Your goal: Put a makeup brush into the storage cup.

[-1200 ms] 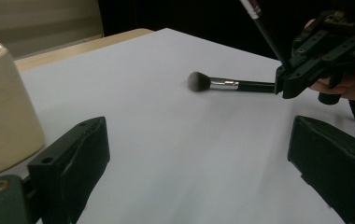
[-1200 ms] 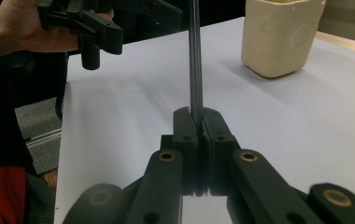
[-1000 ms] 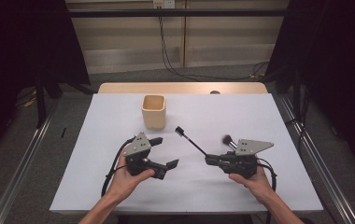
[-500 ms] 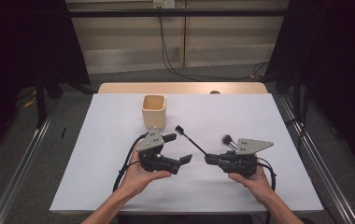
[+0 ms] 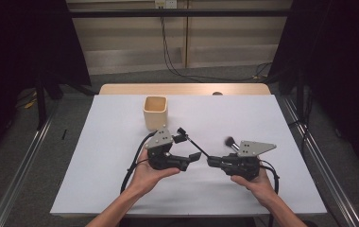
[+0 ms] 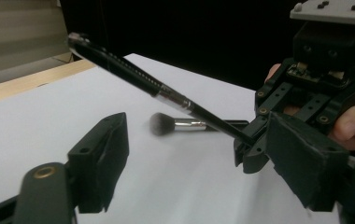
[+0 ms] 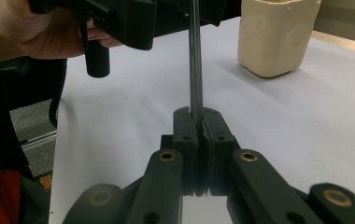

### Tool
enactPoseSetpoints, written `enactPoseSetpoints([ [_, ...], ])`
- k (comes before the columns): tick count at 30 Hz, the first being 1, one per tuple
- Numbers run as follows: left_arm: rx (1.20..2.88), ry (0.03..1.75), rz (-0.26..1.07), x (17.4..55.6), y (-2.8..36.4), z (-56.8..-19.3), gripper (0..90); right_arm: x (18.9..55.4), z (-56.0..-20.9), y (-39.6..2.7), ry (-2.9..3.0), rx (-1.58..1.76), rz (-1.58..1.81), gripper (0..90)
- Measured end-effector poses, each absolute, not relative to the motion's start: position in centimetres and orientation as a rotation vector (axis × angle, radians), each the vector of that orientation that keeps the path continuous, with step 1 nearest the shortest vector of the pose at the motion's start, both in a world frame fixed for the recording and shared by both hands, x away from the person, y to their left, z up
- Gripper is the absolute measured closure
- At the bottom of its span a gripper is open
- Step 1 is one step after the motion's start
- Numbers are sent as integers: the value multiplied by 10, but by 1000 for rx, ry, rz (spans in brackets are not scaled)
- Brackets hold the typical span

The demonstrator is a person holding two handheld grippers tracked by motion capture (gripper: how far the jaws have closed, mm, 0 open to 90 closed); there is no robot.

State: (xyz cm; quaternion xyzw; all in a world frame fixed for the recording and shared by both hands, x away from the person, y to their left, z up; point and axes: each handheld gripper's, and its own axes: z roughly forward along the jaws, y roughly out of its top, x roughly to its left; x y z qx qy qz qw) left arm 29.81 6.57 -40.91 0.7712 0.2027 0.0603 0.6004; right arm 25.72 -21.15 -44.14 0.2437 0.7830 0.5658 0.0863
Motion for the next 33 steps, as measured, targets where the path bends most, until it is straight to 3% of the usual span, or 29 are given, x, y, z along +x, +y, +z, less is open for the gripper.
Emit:
enactPoseSetpoints([
  [17,1727,489,57,302,73,-409,623,257,-445,-210,2351,728,1674,859],
  [33,1692,503,-32,301,76,-408,765,258,-450,-203,2403,699,1633,858],
])
